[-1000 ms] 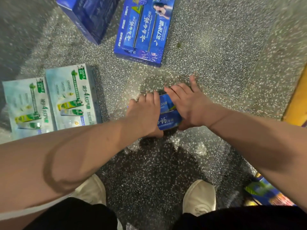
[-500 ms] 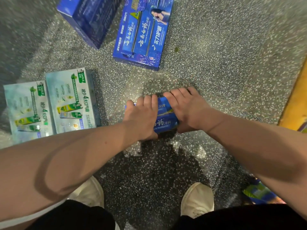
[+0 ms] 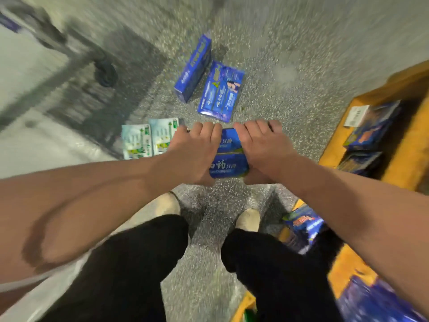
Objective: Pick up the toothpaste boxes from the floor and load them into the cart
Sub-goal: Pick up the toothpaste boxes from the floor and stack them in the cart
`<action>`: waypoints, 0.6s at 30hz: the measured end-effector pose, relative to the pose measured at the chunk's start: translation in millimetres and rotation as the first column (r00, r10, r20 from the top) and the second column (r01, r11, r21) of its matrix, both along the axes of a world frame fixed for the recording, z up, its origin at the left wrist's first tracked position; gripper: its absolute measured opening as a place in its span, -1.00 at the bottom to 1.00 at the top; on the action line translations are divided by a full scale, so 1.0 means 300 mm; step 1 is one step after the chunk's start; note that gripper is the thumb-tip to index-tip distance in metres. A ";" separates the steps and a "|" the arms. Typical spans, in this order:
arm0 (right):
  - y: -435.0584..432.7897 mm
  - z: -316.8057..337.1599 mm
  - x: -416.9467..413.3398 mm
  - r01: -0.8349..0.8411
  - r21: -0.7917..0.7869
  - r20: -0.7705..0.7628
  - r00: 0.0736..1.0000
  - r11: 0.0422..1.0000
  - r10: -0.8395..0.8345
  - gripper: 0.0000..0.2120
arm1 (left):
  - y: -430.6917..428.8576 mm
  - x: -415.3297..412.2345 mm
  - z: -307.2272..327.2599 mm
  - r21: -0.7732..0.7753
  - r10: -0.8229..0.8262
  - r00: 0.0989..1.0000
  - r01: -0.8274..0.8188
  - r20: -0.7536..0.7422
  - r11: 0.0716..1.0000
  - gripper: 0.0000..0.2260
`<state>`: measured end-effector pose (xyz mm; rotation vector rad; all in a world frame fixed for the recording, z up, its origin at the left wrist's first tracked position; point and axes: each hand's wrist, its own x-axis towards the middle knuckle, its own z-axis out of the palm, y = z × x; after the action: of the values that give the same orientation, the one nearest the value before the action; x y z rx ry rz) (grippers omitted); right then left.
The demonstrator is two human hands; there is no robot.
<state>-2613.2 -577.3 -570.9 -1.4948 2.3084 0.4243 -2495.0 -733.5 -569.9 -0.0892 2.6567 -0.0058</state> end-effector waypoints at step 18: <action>-0.524 1.549 0.348 -0.356 -0.187 -0.197 0.927 0.915 0.320 0.20 | -0.373 0.489 1.548 -0.151 0.297 0.923 -0.338 -0.245 0.929 0.09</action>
<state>-2508.7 -734.5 -106.1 -2.0573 2.2768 0.4024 -2348.2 -845.4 -105.3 -0.6199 2.8205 -0.1520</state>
